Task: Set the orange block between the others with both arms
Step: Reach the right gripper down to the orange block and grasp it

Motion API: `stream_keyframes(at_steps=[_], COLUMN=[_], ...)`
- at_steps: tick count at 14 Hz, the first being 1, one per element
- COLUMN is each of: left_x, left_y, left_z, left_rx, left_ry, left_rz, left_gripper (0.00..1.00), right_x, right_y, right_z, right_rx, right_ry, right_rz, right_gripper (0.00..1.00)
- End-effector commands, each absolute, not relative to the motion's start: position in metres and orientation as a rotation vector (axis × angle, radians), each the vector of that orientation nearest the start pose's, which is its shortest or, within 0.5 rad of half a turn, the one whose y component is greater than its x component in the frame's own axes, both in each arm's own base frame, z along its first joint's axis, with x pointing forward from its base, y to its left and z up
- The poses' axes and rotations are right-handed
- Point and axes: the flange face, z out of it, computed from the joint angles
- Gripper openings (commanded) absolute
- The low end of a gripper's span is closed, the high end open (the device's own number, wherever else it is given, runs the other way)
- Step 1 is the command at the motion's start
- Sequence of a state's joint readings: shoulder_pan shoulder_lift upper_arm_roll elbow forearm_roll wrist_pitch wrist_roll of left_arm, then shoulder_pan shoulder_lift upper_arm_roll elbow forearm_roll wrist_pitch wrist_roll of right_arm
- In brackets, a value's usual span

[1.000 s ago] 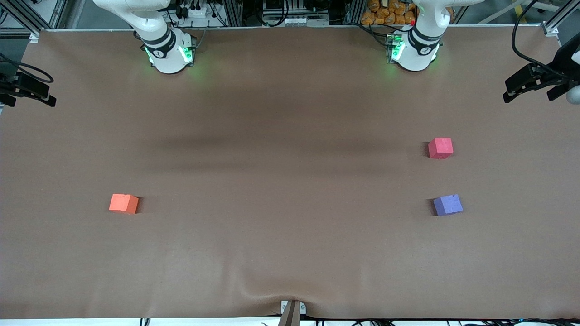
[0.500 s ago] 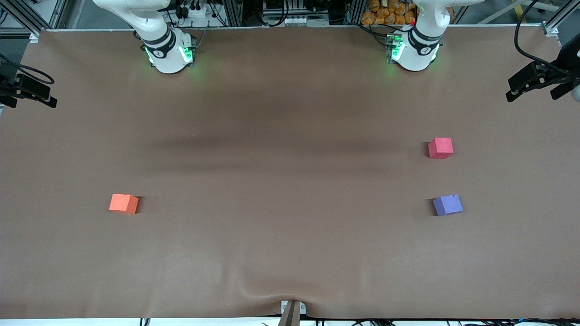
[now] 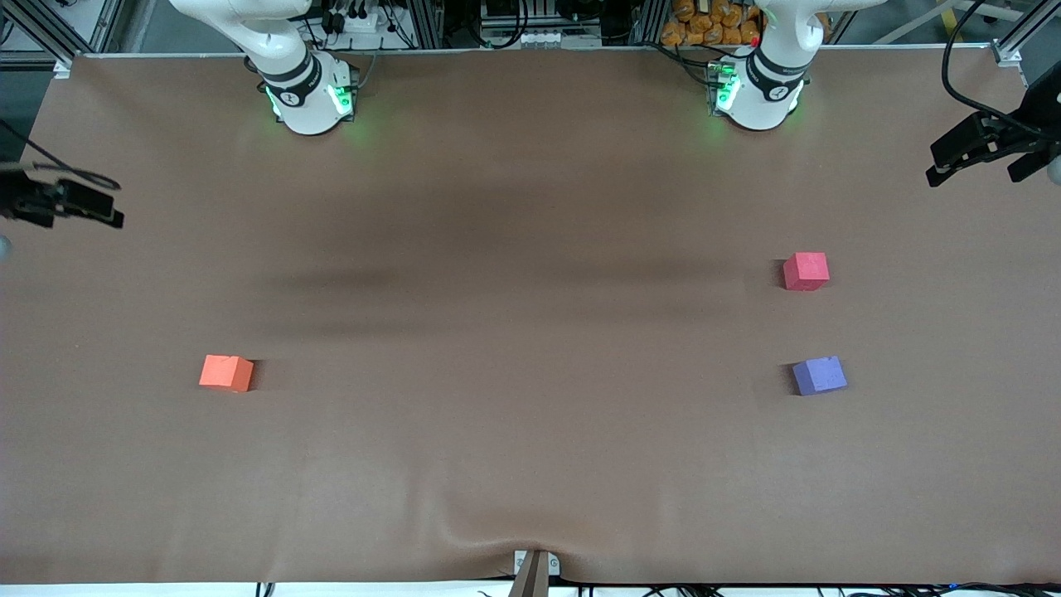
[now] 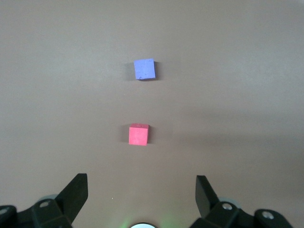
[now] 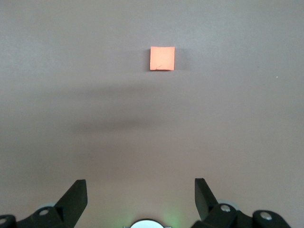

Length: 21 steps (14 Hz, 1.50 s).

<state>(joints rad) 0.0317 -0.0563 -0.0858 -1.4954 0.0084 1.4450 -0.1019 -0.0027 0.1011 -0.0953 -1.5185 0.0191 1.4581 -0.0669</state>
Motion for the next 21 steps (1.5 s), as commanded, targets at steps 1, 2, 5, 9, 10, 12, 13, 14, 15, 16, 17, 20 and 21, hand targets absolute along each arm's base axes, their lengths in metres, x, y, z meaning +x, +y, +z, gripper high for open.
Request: stream_keyframes(at_steps=[1,2,5,9,10,12,13,14,15,16,17,20,21], left_x=[0.516,0.516,0.516,0.518,0.519,0.519,0.519,0.519,0.518,0.518,0.518,0.518,0.518], left_y=[-0.024,-0.021,-0.013,-0.006,-0.006,0.0,0.0,-0.001,0.001,0.002,0.003,0.003,0.004], left_z=[0.687,0.688,0.687,0.686,0.684,0.683,0.683,0.683,0.683,0.685,0.685,0.686,0.685], left_rx=[-3.126,-3.126,-3.125,-3.105,-3.105,-3.109,-3.107,-3.107,-3.107,-3.107,-3.109,-3.11,-3.11], left_ry=[-0.098,-0.106,-0.125,-0.1,-0.1,-0.104,-0.104,-0.102,-0.104,-0.107,-0.109,-0.109,-0.111], left_rz=[-0.009,-0.008,-0.006,-0.005,0.0,0.006,0.008,0.008,0.006,0.001,0.001,-0.001,0.001], left_gripper=[1.0,1.0,1.0,1.0,1.0,1.0,1.0,1.0,1.0,1.0,1.0,1.0,1.0], right_x=[0.592,0.601,0.621,0.64,0.646,0.652,0.653,0.652,0.649,0.647,0.648,0.656,0.658], right_y=[-0.055,-0.056,-0.055,-0.056,-0.058,-0.059,-0.06,-0.061,-0.061,-0.062,-0.063,-0.07,-0.075], right_z=[0.545,0.531,0.48,0.411,0.395,0.361,0.346,0.332,0.317,0.305,0.296,0.279,0.269], right_rx=[-3.126,-3.131,-3.143,-3.163,-3.166,-3.167,-3.167,-3.167,-3.166,-3.17,-3.173,-3.184,-3.186], right_ry=[0.039,0.038,0.031,0.021,0.022,0.022,0.023,0.025,0.024,0.026,0.024,0.009,0.02], right_rz=[0.288,0.282,0.264,0.184,0.177,0.209,0.221,0.231,0.243,0.22,0.201,0.13,0.115], right_gripper=[1.0,1.0,1.0,1.0,1.0,1.0,1.0,1.0,1.0,1.0,1.0,1.0,1.0])
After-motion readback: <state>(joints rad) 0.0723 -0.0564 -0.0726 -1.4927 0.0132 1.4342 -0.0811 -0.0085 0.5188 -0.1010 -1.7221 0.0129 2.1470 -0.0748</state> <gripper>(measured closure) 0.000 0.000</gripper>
